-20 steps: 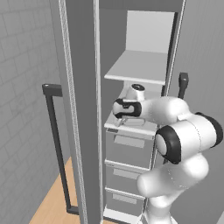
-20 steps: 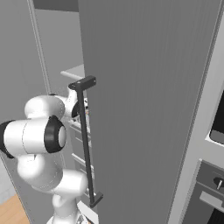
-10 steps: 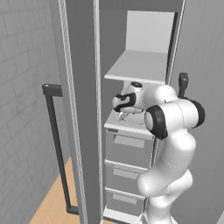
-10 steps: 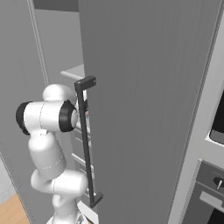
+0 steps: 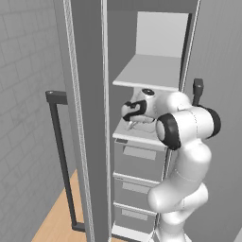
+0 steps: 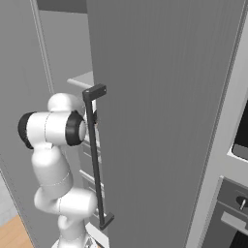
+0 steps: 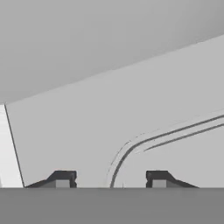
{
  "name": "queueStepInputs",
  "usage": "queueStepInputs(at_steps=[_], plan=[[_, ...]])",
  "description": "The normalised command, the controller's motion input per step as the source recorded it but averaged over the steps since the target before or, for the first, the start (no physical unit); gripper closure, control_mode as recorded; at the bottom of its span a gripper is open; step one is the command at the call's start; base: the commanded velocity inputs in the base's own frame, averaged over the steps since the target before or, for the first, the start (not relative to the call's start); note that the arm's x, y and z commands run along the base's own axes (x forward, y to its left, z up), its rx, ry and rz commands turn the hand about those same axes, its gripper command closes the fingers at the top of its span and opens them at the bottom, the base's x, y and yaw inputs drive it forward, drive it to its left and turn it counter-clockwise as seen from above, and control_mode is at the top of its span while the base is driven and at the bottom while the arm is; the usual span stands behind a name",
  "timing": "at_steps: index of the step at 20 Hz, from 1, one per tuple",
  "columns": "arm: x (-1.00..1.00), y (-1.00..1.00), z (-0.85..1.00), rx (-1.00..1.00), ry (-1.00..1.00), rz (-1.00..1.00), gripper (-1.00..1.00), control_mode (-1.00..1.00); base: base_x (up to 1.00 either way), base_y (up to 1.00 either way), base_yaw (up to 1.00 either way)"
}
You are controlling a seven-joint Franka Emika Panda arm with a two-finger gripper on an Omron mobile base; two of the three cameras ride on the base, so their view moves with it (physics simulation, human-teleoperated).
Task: Take the meat container that has the chicken drumstick and place it on the second highest rack of the freezer. Then take the vegetable container that has the onion and sweet potato and place it on the highest rack of the freezer.
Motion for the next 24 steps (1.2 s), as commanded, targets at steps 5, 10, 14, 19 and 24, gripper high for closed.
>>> queueStepInputs(at_steps=[5,10,14,19,24], plan=[[-0.21,0.13,0.44,0.0,-0.19,0.0,-1.0,-1.0,0.0,0.0,0.0],[-0.32,0.45,0.58,-0.01,-0.04,-0.02,-1.0,-1.0,0.0,0.0,0.0],[-0.62,0.33,0.42,-0.02,0.0,-0.01,-1.0,-1.0,0.0,0.0,0.0],[-0.94,-0.09,0.13,0.0,0.0,0.0,-1.0,-1.0,0.0,0.0,0.0],[-1.0,-0.12,0.38,0.0,0.0,0.0,-1.0,-1.0,0.0,0.0,0.0]])
